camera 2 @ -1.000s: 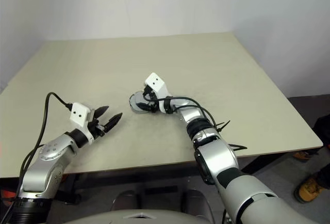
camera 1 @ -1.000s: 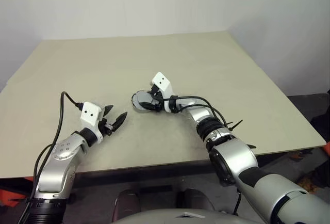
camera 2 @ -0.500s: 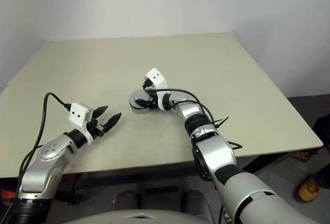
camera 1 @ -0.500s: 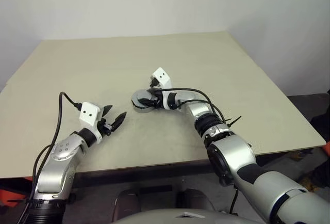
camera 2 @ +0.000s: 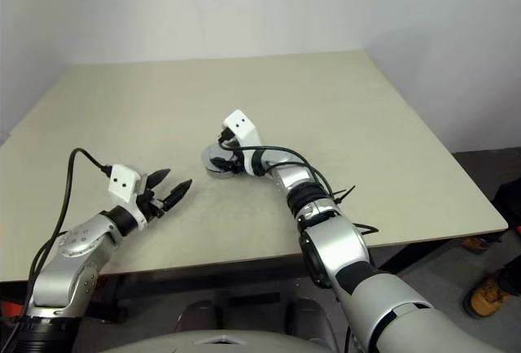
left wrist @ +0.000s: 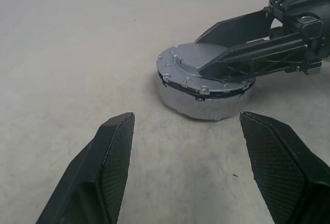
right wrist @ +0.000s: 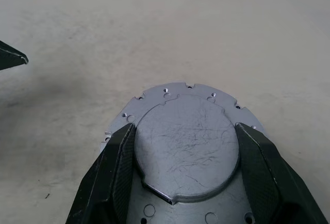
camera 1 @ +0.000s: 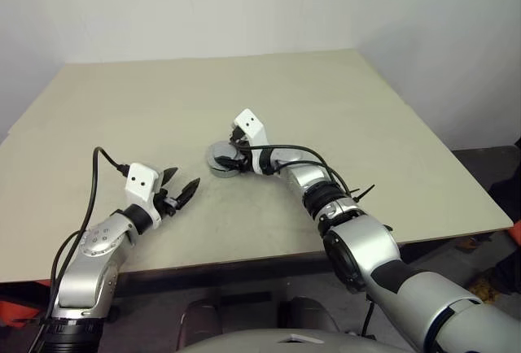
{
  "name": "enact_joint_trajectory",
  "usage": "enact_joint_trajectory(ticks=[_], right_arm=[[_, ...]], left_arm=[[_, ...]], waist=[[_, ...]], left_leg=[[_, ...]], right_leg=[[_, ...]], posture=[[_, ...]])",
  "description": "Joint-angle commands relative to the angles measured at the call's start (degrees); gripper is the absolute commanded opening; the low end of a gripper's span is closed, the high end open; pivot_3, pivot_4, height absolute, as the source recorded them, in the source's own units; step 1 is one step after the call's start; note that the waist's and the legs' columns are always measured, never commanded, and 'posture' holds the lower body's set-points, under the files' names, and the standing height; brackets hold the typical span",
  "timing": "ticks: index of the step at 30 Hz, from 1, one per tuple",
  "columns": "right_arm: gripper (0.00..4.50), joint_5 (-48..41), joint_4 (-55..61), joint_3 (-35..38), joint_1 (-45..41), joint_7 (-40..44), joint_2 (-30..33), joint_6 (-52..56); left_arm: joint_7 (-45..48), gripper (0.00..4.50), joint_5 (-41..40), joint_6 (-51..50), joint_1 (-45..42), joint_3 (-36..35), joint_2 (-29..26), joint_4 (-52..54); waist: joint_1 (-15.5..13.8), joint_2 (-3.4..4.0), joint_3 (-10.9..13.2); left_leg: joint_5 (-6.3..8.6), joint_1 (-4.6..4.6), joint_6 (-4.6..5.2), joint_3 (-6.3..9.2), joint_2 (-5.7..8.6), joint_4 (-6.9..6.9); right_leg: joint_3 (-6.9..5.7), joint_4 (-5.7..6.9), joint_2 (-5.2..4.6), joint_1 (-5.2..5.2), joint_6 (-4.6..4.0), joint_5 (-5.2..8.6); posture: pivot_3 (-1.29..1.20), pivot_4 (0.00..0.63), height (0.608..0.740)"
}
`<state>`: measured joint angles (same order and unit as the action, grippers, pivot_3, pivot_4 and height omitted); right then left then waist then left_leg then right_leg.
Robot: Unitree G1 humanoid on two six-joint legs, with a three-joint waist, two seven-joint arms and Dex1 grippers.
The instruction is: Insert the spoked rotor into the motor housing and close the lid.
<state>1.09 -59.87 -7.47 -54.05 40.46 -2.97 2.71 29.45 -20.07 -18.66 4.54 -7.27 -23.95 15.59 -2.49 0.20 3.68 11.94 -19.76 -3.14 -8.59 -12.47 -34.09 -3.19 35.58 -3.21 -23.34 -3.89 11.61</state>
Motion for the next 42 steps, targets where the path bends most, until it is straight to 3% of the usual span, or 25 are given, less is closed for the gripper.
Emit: enact_joint_trajectory(ticks=[1,42], right_arm=[[2.93,0.06,1.06,0.06,-0.62,-0.46,-0.42,-1.41],[2.93,2.32,-5.13,-0.72,-0.05,-1.52,2.48,-2.53]], left_arm=[[-0.35,3.46,-0.43,0.55,-0.34,-1.23,-0.24,2.67],[-0.36,3.46,-0.64,0.70,0.43,-1.58,-0.19,3.26]], waist=[[0.00,0.00,0.00],[-0.21,0.03,-0.02]], left_leg=[[0.00,0.00,0.00,0.00,0.00,0.00],[0.00,0.25,0.00,0.01,0.00,0.00]], right_leg=[[0.00,0.00,0.00,0.00,0.00,0.00],[0.00,0.02,-0.07,0.26,0.14,0.08]], posture=[[0.00,0.000,0.740],[0.00,0.000,0.740]])
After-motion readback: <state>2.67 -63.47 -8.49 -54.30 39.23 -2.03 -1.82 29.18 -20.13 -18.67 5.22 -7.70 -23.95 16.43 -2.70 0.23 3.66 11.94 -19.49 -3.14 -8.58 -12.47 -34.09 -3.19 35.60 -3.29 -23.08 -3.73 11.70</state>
